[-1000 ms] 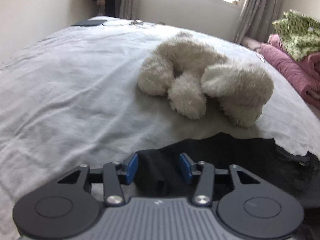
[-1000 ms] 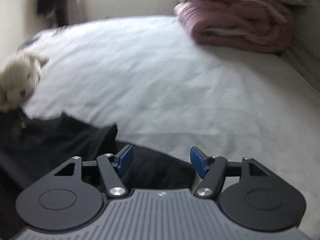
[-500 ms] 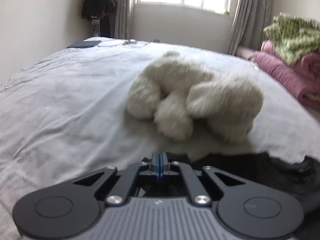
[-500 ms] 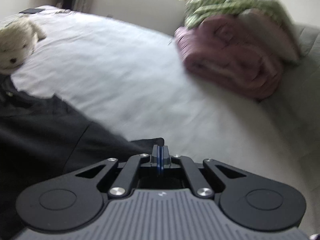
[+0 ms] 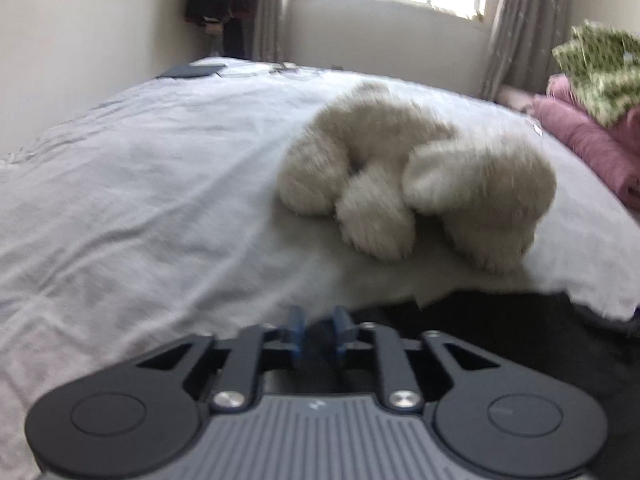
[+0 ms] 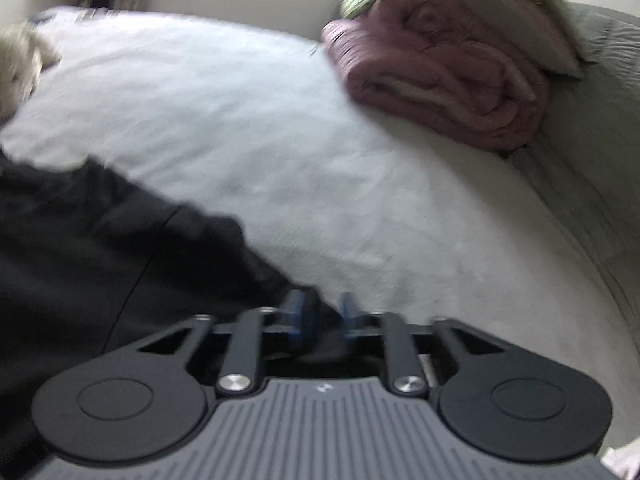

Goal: Fold clothes

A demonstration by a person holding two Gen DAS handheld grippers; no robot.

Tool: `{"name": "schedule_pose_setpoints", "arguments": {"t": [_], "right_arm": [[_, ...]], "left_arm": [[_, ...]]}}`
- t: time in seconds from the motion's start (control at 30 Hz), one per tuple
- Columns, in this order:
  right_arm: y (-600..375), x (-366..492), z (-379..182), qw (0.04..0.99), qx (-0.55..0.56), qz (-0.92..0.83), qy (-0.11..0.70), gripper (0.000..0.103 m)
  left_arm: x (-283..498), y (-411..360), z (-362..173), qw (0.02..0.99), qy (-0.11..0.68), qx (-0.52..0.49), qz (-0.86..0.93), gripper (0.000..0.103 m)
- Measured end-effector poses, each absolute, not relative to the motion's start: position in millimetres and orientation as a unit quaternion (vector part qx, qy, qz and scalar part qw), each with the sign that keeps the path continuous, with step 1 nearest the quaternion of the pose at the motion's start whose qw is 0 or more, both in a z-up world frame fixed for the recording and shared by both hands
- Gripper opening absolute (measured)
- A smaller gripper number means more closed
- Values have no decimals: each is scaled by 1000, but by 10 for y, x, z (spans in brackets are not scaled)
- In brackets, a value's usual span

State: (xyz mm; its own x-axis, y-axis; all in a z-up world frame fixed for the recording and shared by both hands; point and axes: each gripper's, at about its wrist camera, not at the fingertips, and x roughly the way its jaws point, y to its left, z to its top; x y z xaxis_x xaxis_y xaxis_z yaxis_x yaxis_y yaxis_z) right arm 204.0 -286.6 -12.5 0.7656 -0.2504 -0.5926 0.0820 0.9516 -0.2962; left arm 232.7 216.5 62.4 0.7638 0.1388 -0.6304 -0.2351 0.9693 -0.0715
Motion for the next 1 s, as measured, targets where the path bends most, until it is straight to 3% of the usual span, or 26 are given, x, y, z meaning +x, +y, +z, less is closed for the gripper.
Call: {"name": "schedule_pose_setpoints", "arguments": {"t": [0.17,0.4,0.5,0.57,0.6,0.63,0.83,1.0], "right_arm": [[-2859,1574,114,949,-81,-69,297,48],[-3025,1203,-132,926,42,-63,369,49],[-3052,1168,-226,924,72,-52,373,51],[-2980,1148,-224,925,54,-46,373,30],[-2942,1142,-223,925,42,-44,375,8],[-2903,1137,-221,925,30,-42,376,3],[-2977,894,82,931,60,-58,355,3],[-2924,923,-193,916,40,-82,390,4]], "left_arm": [[1905,2091,798,939,323,-93,73,31],[1472,1819,542,917,379,-114,51,40],[1473,1861,388,913,383,-128,59,36],[1475,1846,344,915,380,-112,69,8],[1449,1875,359,914,380,-122,71,0],[1417,1911,381,912,380,-136,72,0],[1195,2078,477,914,365,-146,96,0],[1157,2097,386,907,383,-157,84,0]]}}
